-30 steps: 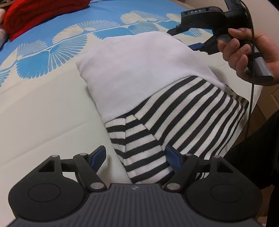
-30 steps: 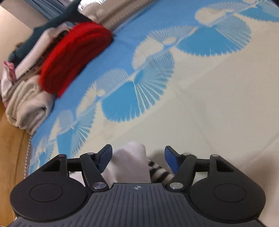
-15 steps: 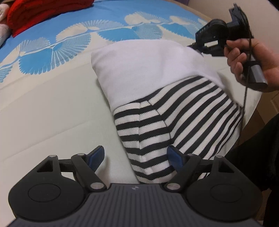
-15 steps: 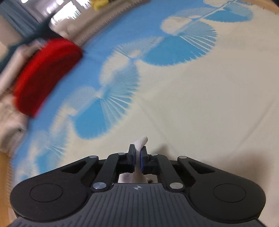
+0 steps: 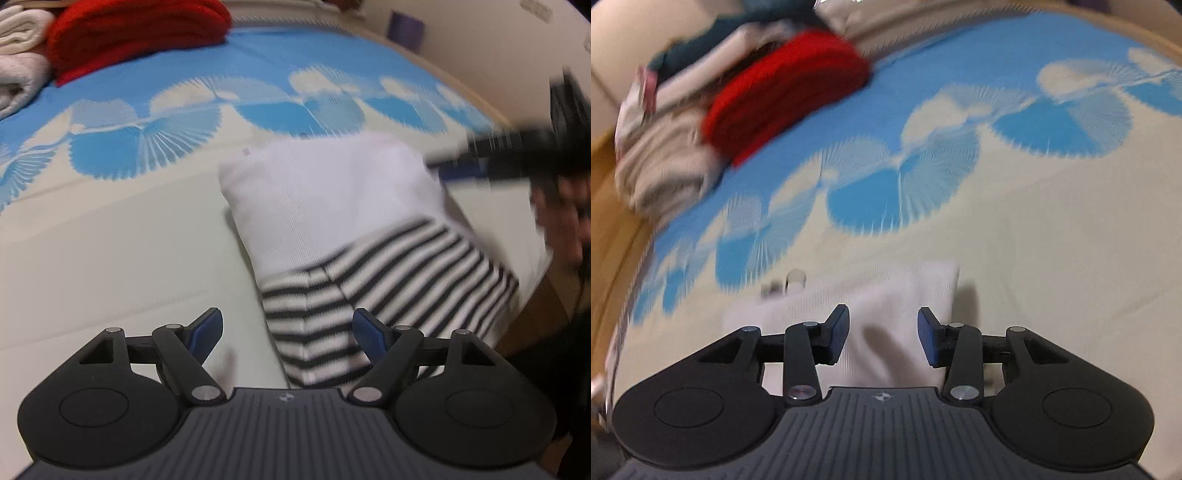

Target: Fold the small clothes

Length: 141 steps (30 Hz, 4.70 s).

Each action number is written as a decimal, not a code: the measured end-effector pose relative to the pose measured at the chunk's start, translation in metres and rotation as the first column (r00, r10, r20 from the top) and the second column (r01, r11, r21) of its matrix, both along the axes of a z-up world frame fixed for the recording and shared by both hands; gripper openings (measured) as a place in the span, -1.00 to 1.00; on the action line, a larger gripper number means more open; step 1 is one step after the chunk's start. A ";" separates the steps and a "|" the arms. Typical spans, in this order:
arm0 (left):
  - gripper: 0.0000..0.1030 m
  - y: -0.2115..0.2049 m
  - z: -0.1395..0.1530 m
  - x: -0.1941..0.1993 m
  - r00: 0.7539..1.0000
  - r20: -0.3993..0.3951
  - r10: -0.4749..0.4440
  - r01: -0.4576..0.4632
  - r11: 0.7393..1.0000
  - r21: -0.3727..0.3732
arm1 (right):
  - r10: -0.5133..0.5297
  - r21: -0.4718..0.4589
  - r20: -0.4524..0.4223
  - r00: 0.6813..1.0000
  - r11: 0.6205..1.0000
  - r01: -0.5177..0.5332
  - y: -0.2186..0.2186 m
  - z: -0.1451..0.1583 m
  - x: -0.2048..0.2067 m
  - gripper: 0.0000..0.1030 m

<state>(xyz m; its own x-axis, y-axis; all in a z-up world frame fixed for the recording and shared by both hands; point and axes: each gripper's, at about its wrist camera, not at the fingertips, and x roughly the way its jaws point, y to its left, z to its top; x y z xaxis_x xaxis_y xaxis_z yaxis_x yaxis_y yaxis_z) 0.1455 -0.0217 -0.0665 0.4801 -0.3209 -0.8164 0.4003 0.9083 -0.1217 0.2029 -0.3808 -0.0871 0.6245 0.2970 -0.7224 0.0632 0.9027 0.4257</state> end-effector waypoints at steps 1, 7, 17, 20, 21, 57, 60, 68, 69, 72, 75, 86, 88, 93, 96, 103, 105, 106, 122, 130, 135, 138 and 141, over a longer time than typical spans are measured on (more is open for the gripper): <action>0.60 0.000 0.003 0.002 1.000 0.012 0.018 -0.018 1.000 -0.010 | 0.022 -0.004 -0.024 0.999 1.000 -0.022 0.002 -0.004 -0.003 -0.17; 0.60 -0.007 0.009 0.004 0.998 0.040 0.055 -0.052 0.996 -0.068 | 0.173 -0.057 -0.062 0.983 0.983 -0.177 0.022 -0.012 -0.017 -0.98; 0.65 -0.028 -0.032 0.005 0.994 -0.103 -0.021 0.030 0.996 0.086 | 0.065 -0.156 -0.109 0.992 0.984 -0.082 0.006 -0.021 -0.023 -1.00; 0.63 -0.023 -0.028 0.008 0.991 -0.129 -0.018 0.026 0.998 0.059 | 0.137 -0.212 -0.163 0.977 0.962 -0.171 0.021 -0.033 -0.021 -0.98; 0.63 -0.021 -0.025 0.010 0.991 -0.134 -0.019 0.025 0.999 0.048 | 0.135 -0.236 -0.157 0.978 0.957 -0.170 0.023 -0.033 -0.022 -0.96; -0.28 0.045 0.056 0.161 0.989 -0.066 0.132 -0.146 0.938 -0.314 | -0.053 0.067 0.043 0.998 0.997 0.050 0.035 0.004 0.044 -0.89; -0.23 0.081 0.050 0.184 0.981 -0.070 0.181 -0.194 0.936 -0.295 | -0.041 0.086 0.087 0.995 0.996 0.034 0.063 0.008 0.073 -0.89; 0.04 0.143 0.021 0.178 0.933 -0.102 0.345 -0.355 0.929 -0.103 | 0.017 -0.157 0.023 1.000 0.987 -0.014 0.140 -0.019 0.121 -0.76; 0.05 0.139 0.022 0.173 0.941 -0.097 0.324 -0.333 0.938 -0.092 | 0.013 -0.172 0.001 1.000 0.985 -0.012 0.140 -0.023 0.122 -0.75; 0.24 0.126 0.018 0.159 0.970 -0.086 0.226 -0.232 0.970 -0.074 | 0.005 -0.140 0.032 0.999 0.990 0.000 0.132 -0.014 0.116 -0.58; 0.26 0.122 0.007 0.150 0.972 -0.106 0.211 -0.214 0.977 -0.017 | 0.046 -0.041 0.117 0.992 0.998 -0.042 0.127 0.004 0.101 0.02; 0.21 0.136 -0.023 0.171 0.951 -0.179 0.254 -0.285 0.942 -0.176 | 0.249 -0.100 -0.153 0.956 0.959 -0.266 0.145 -0.036 0.089 -0.84; 0.10 0.133 -0.014 0.170 0.969 -0.074 0.237 -0.246 0.954 -0.173 | 0.250 -0.082 -0.167 0.954 0.960 -0.266 0.143 -0.034 0.085 -0.88; 0.15 0.132 -0.012 0.171 0.976 -0.049 0.214 -0.218 0.969 -0.113 | 0.304 -0.076 -0.169 0.938 0.944 -0.320 0.148 -0.028 0.072 -0.90; 0.29 0.127 -0.011 0.163 0.983 -0.029 0.183 -0.184 0.982 -0.041 | 0.295 -0.085 -0.184 0.938 0.945 -0.315 0.146 -0.030 0.071 -0.90; 0.31 0.117 0.015 0.137 0.985 0.089 0.151 -0.151 0.989 -0.007 | 0.241 -0.113 -0.195 0.951 0.957 -0.266 0.138 -0.034 0.075 -0.90; 0.32 0.112 0.000 0.133 0.993 0.040 0.113 -0.115 0.992 0.053 | 0.241 -0.095 -0.173 0.955 0.961 -0.260 0.135 -0.029 0.072 -0.90; 0.48 0.110 -0.016 0.133 0.993 -0.013 0.114 -0.112 0.986 0.123 | 0.256 -0.100 -0.177 0.950 0.956 -0.276 0.136 -0.029 0.071 -0.90; 0.99 0.076 0.119 -0.048 0.846 0.450 0.287 -0.321 0.947 0.000 | 0.094 -0.391 0.315 0.944 0.919 0.039 0.134 0.075 -0.051 0.28; 0.99 0.045 0.110 -0.136 0.833 0.443 0.332 -0.355 0.934 -0.033 | 0.084 -0.333 0.421 0.903 0.940 0.068 0.146 0.090 -0.172 0.61; 0.99 0.050 0.072 -0.131 0.839 0.339 0.425 -0.454 0.891 0.007 | 0.133 -0.401 0.421 0.897 0.915 0.053 0.166 0.083 -0.201 0.69; 0.99 0.059 0.072 -0.129 0.829 0.311 0.465 -0.478 0.878 -0.039 | 0.169 -0.445 0.387 0.906 0.895 0.023 0.179 0.074 -0.196 0.69; 0.99 0.064 0.069 -0.124 0.833 0.299 0.466 -0.480 0.877 -0.031 | 0.168 -0.444 0.366 0.915 0.896 0.013 0.188 0.067 -0.191 0.69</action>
